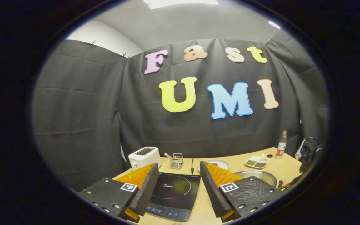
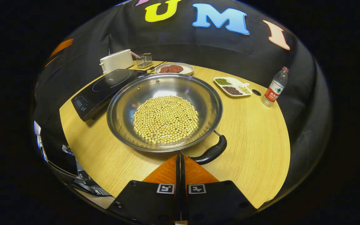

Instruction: First push the handle of the pot to place it horizontally, then grasp the pot with both hands and set it on the induction cooktop.

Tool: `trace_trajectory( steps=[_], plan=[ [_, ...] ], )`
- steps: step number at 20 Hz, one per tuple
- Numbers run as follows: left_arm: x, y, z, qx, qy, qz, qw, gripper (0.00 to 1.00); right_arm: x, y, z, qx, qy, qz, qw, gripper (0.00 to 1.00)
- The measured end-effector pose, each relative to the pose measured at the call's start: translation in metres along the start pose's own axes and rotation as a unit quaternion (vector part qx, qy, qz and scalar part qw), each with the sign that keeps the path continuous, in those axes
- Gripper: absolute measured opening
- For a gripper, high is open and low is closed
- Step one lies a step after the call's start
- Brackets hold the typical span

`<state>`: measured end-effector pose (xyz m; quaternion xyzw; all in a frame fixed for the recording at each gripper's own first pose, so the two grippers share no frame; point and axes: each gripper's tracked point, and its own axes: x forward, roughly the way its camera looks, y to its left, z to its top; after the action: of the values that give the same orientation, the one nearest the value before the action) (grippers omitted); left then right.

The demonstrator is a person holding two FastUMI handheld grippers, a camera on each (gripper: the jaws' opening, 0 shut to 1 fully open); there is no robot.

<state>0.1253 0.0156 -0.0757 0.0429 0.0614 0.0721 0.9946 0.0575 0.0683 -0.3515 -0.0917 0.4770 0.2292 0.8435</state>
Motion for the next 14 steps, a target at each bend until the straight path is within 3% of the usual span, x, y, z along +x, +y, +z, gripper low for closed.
trace_trajectory(
  steps=[14],
  plan=[
    [0.015, -0.021, -0.005, 0.006, 0.011, -0.004, 1.0, 0.77, 0.02, -0.048, 0.02, 0.028, -0.016, -0.041, 0.999, 0.02]
  ],
)
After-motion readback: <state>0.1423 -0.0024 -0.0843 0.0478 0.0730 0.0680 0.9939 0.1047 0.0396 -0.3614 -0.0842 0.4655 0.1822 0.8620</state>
